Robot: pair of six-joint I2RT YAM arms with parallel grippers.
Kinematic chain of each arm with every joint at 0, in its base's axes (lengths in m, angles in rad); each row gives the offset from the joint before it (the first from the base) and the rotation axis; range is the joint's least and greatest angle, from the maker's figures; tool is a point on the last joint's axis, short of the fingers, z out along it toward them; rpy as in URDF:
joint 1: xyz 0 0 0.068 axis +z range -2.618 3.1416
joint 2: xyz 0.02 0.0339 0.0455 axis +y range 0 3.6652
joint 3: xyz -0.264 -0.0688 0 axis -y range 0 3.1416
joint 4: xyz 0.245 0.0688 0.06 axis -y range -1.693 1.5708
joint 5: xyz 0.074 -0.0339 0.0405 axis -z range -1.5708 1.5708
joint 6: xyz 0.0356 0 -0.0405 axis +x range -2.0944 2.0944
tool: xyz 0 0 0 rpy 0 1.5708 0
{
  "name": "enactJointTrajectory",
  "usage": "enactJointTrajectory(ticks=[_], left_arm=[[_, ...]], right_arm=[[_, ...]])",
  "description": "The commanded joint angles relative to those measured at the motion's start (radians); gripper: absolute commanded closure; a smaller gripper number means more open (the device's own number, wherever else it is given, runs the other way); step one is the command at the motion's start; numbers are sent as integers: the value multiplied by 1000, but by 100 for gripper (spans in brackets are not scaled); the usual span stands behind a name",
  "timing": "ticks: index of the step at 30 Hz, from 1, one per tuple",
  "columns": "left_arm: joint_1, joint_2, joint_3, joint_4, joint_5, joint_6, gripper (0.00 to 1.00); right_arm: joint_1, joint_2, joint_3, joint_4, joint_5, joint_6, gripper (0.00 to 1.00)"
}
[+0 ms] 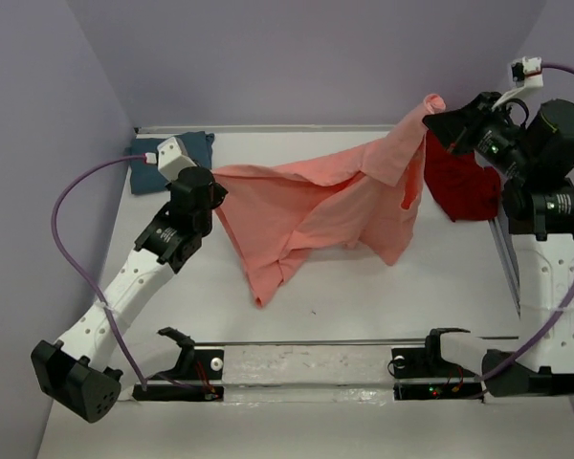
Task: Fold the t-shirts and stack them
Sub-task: Flatten the tshirt out
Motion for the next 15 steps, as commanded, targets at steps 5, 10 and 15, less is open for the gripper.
enactJointTrajectory(ticks=[5,10,15], left_arm=[[4,-136,68,37,-32,34,100],[3,-166,140,-58,-69,34,100],[3,-208,197,-104,-50,36,100]], right_arm=[[-8,-118,-77,-39,29,-18,100],[-8,-218,-138,-62,-4,11,100],[-8,-292,-130,-113,-113,51,100]])
